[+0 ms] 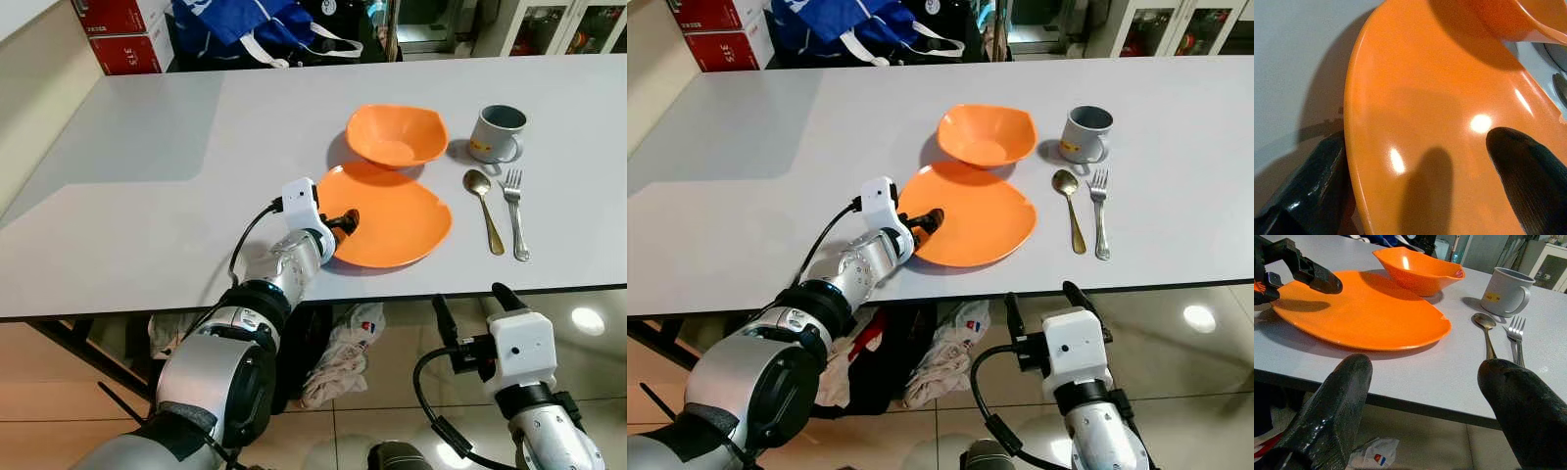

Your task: Setting the table

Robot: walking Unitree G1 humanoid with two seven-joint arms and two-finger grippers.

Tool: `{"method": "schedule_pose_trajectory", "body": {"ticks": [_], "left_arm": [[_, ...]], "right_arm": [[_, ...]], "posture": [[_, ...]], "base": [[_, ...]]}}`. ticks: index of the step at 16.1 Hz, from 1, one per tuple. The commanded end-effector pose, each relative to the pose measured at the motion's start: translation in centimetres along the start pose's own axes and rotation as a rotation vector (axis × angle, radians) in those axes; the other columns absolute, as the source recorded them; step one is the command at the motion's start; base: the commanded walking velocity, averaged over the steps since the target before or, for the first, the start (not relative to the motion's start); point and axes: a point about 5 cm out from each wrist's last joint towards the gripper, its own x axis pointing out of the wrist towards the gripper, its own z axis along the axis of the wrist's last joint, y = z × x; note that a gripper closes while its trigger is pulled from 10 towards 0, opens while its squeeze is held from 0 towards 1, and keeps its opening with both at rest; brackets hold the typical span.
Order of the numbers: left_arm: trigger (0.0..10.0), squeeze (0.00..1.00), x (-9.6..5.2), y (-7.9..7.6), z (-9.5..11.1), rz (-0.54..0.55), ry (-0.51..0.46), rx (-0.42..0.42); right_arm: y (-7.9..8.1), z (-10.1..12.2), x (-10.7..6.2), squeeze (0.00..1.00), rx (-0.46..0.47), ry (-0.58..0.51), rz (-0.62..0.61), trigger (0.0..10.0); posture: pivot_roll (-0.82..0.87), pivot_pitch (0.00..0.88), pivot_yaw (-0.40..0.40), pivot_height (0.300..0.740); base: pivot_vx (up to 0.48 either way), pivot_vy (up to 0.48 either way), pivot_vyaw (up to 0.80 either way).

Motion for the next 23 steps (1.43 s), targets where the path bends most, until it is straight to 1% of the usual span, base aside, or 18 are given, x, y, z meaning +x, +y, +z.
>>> {"method": "schedule_pose_trajectory", "body": {"ticks": [1, 5, 12, 17, 20, 21, 22, 23], "left_arm": [[10.0, 1.00, 0.0, -6.8, -4.8, -0.141, 0.150, -0.036], [10.0, 1.00, -0.2, -7.8, -5.5, -0.176, 0.179, -0.048], [10.0, 1.00, -0.2, -8.0, -5.4, -0.194, 0.173, -0.042], [10.0, 1.00, -0.2, -7.8, -5.2, -0.196, 0.172, -0.029], [10.0, 1.00, 0.0, -6.8, -4.7, -0.173, 0.156, 0.026], [10.0, 0.24, 0.0, -6.2, -4.4, -0.159, 0.151, 0.039], [10.0, 0.00, 0.1, -5.6, -4.0, -0.148, 0.147, 0.065], [10.0, 0.00, 0.1, -5.1, -3.9, -0.133, 0.149, 0.092]], "right_arm": [[0.2, 0.1, -0.1, 0.00, 0.007, 0.006, 0.005, 10.0], [0.2, 0.0, -0.2, 0.00, 0.006, 0.010, 0.007, 10.0], [0.4, 0.0, -0.1, 0.00, 0.006, 0.012, 0.012, 10.0], [0.7, -0.2, 0.1, 0.00, 0.011, 0.011, 0.013, 10.0], [0.8, -0.2, 0.4, 0.00, 0.015, 0.006, 0.013, 10.0], [0.9, -0.2, 0.6, 0.00, 0.015, 0.004, 0.016, 10.0], [0.9, -0.2, 0.7, 0.00, 0.016, 0.002, 0.018, 10.0], [0.9, -0.3, 0.8, 0.00, 0.016, 0.002, 0.019, 10.0]], "posture": [[-0.31, 0.063, 0.082, 0.727], [-0.31, 0.063, 0.083, 0.727], [-0.31, 0.064, 0.083, 0.727], [-0.30, 0.056, 0.087, 0.727], [-0.28, 0.043, 0.086, 0.727], [-0.28, 0.041, 0.086, 0.727], [-0.28, 0.039, 0.085, 0.727], [-0.27, 0.035, 0.084, 0.727]], "base": [[0.000, 0.000, 0.00], [0.000, 0.000, 0.00], [0.000, 0.000, 0.00], [0.000, 0.000, 0.00], [0.000, 0.000, 0.00], [0.000, 0.000, 0.00], [0.000, 0.000, 0.00], [0.000, 0.000, 0.00]]}}
